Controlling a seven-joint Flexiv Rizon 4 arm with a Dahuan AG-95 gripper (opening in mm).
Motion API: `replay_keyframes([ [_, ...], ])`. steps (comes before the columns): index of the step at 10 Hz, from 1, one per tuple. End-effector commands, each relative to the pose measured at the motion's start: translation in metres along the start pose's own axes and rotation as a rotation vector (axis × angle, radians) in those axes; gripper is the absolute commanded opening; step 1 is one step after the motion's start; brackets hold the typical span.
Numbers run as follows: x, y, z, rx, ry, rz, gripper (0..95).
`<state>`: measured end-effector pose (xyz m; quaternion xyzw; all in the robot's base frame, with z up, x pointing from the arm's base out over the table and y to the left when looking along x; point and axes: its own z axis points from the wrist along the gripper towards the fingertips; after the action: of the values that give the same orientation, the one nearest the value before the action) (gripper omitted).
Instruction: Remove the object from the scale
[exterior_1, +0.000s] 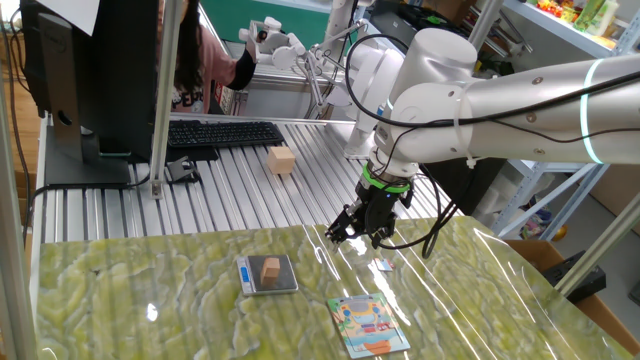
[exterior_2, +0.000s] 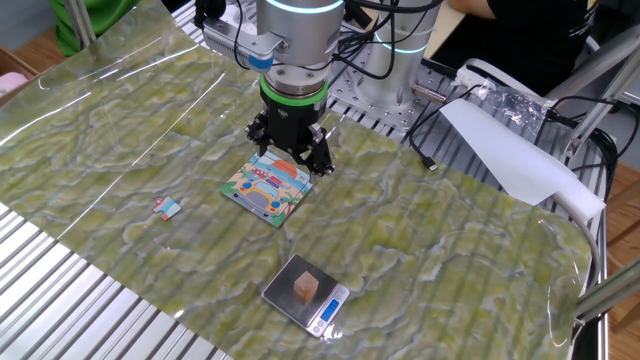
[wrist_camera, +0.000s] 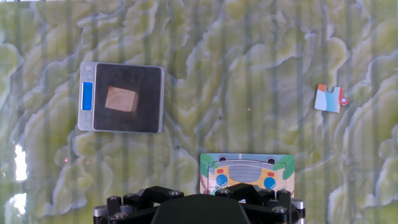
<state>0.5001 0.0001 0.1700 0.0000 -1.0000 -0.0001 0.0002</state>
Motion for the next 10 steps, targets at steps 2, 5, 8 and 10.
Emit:
replay_keyframes([
  [2, 0.0012, 0.0001, 0.0006, -0.031, 0.023, 0.023, 0.0],
  [5, 0.0036, 0.0005, 0.0018, -0.031, 0.022, 0.024, 0.0],
  [8, 0.0037, 0.0005, 0.0018, -0.031, 0.02, 0.025, 0.0],
  [10, 0.0037, 0.0006, 0.0018, -0.031, 0.019, 0.027, 0.0],
])
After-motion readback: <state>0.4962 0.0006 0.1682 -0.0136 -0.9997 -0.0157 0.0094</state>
